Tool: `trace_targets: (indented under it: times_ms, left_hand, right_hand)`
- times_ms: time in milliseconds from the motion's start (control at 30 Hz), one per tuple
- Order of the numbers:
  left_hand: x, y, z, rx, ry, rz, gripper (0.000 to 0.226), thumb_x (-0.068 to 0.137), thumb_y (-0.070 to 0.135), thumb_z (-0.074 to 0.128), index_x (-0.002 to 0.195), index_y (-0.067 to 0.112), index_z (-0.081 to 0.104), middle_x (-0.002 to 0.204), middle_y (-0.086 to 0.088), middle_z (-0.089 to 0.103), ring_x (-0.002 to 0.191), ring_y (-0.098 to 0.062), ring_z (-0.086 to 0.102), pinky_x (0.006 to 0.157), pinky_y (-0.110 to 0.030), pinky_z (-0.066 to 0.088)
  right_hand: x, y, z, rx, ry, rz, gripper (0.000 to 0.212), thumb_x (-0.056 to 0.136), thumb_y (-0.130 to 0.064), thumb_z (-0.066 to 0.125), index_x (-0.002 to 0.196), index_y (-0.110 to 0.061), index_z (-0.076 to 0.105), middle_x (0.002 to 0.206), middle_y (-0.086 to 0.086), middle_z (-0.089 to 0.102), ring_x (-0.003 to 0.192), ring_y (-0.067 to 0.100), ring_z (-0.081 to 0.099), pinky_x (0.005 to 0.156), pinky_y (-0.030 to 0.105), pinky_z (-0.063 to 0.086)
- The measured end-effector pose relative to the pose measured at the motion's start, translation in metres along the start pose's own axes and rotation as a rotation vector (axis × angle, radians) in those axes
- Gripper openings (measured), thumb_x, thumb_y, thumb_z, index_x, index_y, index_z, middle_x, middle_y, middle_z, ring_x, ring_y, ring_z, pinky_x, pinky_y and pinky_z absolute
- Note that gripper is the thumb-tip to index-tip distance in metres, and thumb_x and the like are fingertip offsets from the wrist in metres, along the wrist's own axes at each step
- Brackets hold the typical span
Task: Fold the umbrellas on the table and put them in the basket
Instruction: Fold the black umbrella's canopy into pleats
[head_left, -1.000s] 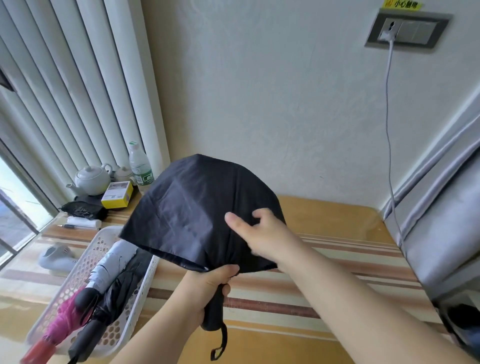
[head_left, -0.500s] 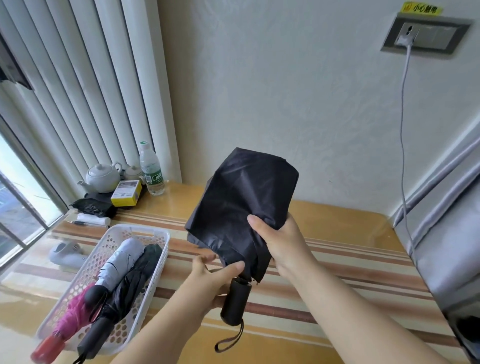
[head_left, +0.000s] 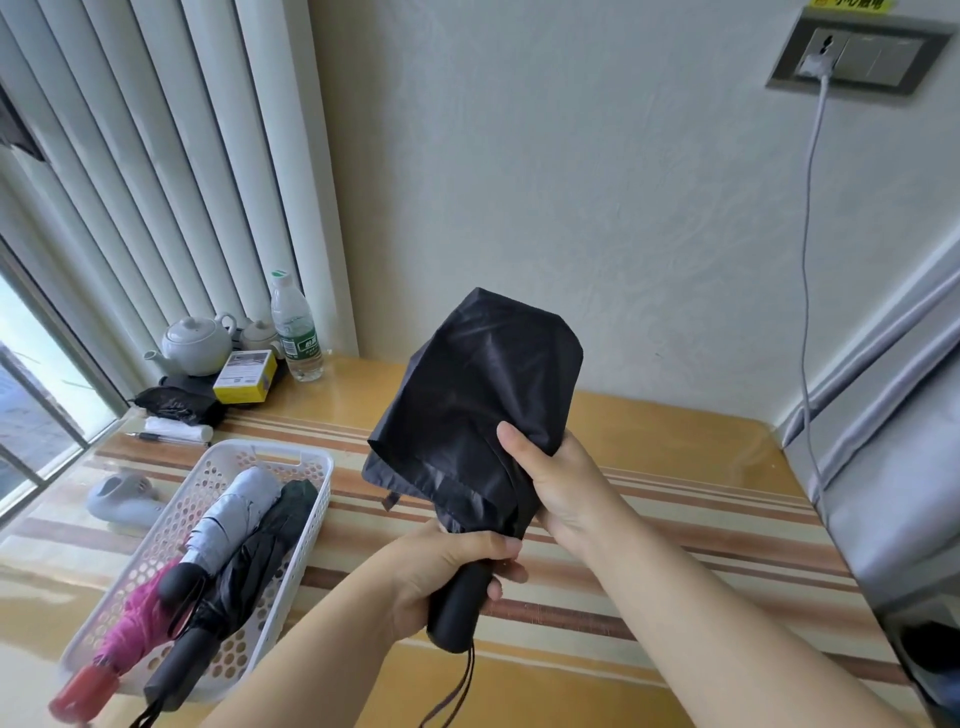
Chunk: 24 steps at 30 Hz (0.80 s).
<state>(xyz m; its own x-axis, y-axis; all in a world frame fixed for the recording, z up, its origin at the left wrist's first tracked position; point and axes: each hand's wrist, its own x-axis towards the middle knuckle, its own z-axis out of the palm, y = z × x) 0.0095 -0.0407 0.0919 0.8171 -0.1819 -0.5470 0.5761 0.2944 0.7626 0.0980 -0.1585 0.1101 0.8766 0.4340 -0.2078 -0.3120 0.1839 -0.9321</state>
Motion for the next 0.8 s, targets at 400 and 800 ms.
trace_targets:
  times_ms: [400,800]
  left_hand:
    - [0.015,-0.025,-0.013,0.188,0.409,0.078,0.009,0.075,-0.007,0.065,0.080,-0.002,0.060,0.059,-0.009,0.066,0.062,-0.028,0.063,0.074,-0.042,0.056]
    - [0.006,-0.024,-0.018,0.259,0.547,0.196,0.015,0.077,-0.007,0.059,0.067,0.002,0.054,0.052,-0.007,0.055,0.047,-0.020,0.047,0.052,-0.028,0.042]
  right_hand:
    - [-0.005,-0.059,-0.023,-0.554,0.225,0.056,0.119,0.046,-0.099,0.036,0.149,-0.041,0.021,0.152,-0.008,0.033,0.134,0.025,0.041,0.110,0.053,0.033]
    - [0.001,-0.078,-0.021,-0.851,0.179,-0.088,0.056,0.090,-0.021,0.065,0.142,-0.021,0.044,0.139,-0.003,0.053,0.123,0.018,0.054,0.106,0.039,0.042]
